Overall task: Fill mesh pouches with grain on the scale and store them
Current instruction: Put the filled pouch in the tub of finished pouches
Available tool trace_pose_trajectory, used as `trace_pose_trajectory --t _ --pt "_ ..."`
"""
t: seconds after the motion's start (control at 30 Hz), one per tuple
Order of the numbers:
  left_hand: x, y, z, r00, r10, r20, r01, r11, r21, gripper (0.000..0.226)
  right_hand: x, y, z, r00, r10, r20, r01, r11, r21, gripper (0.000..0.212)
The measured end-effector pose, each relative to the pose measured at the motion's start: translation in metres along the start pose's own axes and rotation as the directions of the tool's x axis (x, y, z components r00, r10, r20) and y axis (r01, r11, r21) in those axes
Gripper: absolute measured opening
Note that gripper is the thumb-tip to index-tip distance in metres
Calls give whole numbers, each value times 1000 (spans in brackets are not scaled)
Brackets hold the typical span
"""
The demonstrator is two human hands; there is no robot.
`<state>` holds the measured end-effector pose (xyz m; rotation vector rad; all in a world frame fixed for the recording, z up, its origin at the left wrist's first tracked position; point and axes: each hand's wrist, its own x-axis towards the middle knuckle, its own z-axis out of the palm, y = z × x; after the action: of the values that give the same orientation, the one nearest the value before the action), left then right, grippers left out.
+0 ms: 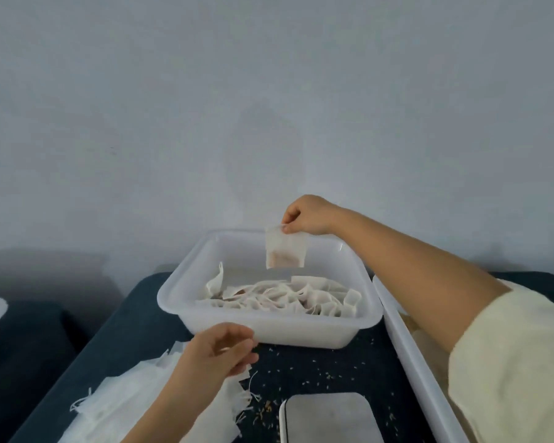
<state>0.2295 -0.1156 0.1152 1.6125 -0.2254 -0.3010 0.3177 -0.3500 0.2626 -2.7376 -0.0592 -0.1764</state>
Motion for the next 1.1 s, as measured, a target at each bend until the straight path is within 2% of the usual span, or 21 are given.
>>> trace_pose_trajectory --t 0.23,0.33,0.43,0.6,0.8,0.93,1.0,1.03,1.1 --pt "0 -21 -34 997 -53 -52 58 991 119 5 48 46 68 986 117 -120 -128 988 -92 10" --pt "0 -23 -39 998 -57 -30 61 983 171 4 54 57 95 975 160 -154 -175 981 -87 15" --pt "0 -23 -41 998 -51 -27 56 979 195 6 55 63 117 980 167 -104 -178 978 -104 15" --pt "-3 -23 -38 998 -56 -25 60 980 187 9 51 66 132 986 155 58 -144 977 -157 17" --pt "-12 -30 -40 999 -36 -34 41 984 171 10 41 64 127 978 181 105 -164 975 -151 29" --pt "-23 -37 -44 999 -10 -33 17 976 219 10 28 53 112 988 130 83 -118 983 -141 27" --pt "-31 -43 -48 997 69 -39 -51 930 364 13 18 40 102 996 82 47 -76 991 -108 25" --pt "-36 -47 -51 989 142 -37 -106 866 488 15 11 33 98 998 54 35 -51 996 -79 25" --pt "-47 -52 -52 955 293 53 -231 617 752 16 -6 13 92 1000 -23 21 23 1000 -11 24"
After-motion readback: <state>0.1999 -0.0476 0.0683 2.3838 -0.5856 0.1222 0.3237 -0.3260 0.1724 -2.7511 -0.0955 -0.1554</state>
